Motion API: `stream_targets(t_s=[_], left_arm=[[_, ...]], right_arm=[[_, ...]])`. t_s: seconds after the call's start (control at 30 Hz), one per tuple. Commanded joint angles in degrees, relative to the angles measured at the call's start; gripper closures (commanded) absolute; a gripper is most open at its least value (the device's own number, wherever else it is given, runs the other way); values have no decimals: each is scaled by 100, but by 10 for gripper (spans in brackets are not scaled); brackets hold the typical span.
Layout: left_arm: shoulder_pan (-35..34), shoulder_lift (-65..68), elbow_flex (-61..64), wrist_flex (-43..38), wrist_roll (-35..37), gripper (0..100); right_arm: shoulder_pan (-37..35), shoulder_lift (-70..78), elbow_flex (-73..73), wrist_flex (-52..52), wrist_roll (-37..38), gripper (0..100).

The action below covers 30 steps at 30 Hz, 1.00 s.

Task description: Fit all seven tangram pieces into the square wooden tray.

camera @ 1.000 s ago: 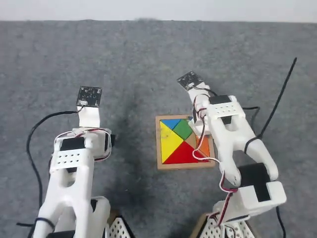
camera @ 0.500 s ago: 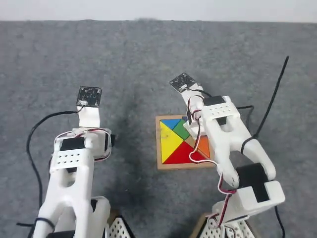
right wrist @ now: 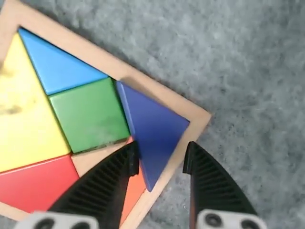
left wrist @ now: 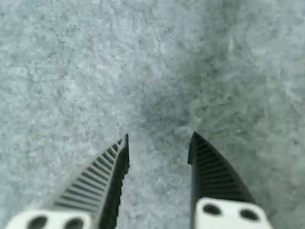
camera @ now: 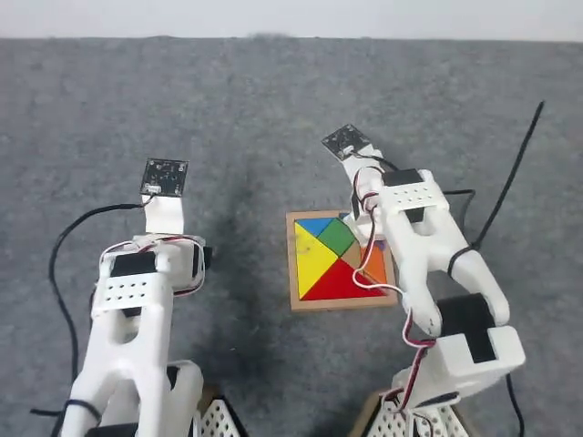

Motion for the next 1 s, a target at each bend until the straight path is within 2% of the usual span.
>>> stream_targets(t_s=[0.0, 0.23, 0.7, 0.97], left_arm=[[193, -193, -4, -105, -53, 801], [211, -193, 13, -79, -53, 801], [211, -193, 13, -79, -53, 801], [211, -193, 13, -79, -35, 801]], right_arm=[[-48, -646, -167, 22, -9, 837], [-75, -1297, 237, -312, -431, 838], [48, 356, 220, -681, -193, 839], [31, -602, 448, -479, -519, 839]])
